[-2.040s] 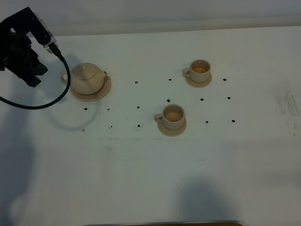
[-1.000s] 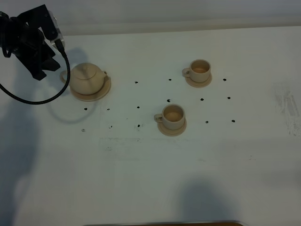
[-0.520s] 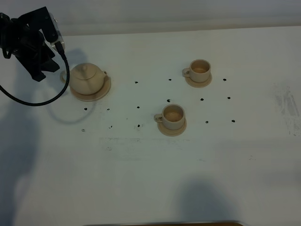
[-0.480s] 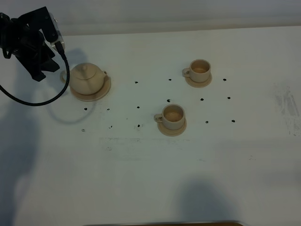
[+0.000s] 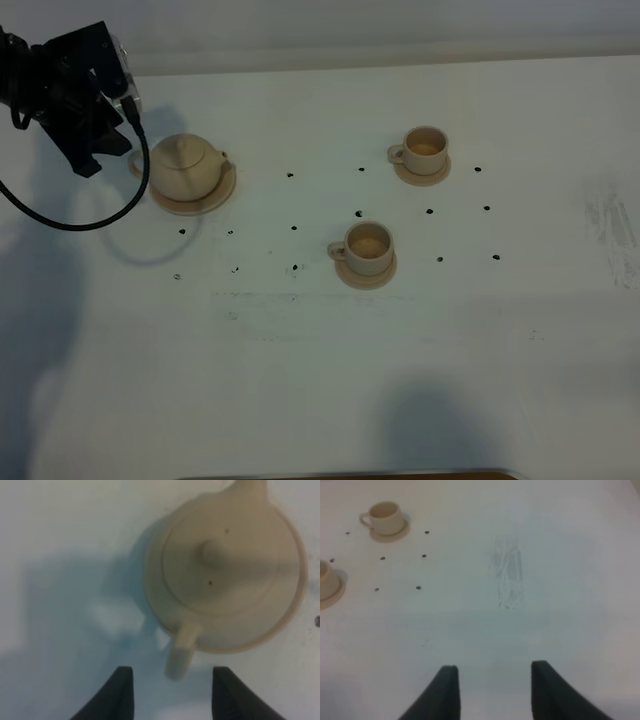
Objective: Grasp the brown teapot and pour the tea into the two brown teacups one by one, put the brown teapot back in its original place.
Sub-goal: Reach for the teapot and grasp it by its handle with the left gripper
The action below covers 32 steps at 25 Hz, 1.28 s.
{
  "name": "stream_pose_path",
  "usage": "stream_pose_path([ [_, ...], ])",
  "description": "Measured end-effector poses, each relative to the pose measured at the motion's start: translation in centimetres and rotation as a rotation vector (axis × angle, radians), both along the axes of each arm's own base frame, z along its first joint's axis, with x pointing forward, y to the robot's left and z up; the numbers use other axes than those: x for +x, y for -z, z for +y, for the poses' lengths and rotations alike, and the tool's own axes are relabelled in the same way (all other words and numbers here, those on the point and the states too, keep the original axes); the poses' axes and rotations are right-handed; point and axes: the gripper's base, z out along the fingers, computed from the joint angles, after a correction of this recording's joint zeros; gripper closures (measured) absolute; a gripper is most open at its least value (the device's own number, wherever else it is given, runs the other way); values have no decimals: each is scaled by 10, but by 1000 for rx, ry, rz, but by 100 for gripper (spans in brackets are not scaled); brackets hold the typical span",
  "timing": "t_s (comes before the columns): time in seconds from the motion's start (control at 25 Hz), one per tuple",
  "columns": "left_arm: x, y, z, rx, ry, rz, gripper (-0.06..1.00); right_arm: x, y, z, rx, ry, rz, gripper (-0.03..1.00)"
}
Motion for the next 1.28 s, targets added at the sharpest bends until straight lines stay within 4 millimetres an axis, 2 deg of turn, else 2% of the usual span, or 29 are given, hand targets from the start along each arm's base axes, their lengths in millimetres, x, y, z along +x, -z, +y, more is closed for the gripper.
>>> stream_pose_path([
  [0.36, 4, 25, 0, 10, 28, 33, 59, 0, 0, 0, 0, 0, 0, 61],
  [0.76, 9, 31, 2, 40, 21, 2, 60, 0, 0, 0, 0, 0, 0, 61],
  [0.92, 10, 37, 3, 54, 44, -4, 64, 0, 0, 0, 0, 0, 0, 61],
  [1.28, 17, 39, -7, 51, 76, -25, 66, 0, 0, 0, 0, 0, 0, 61],
])
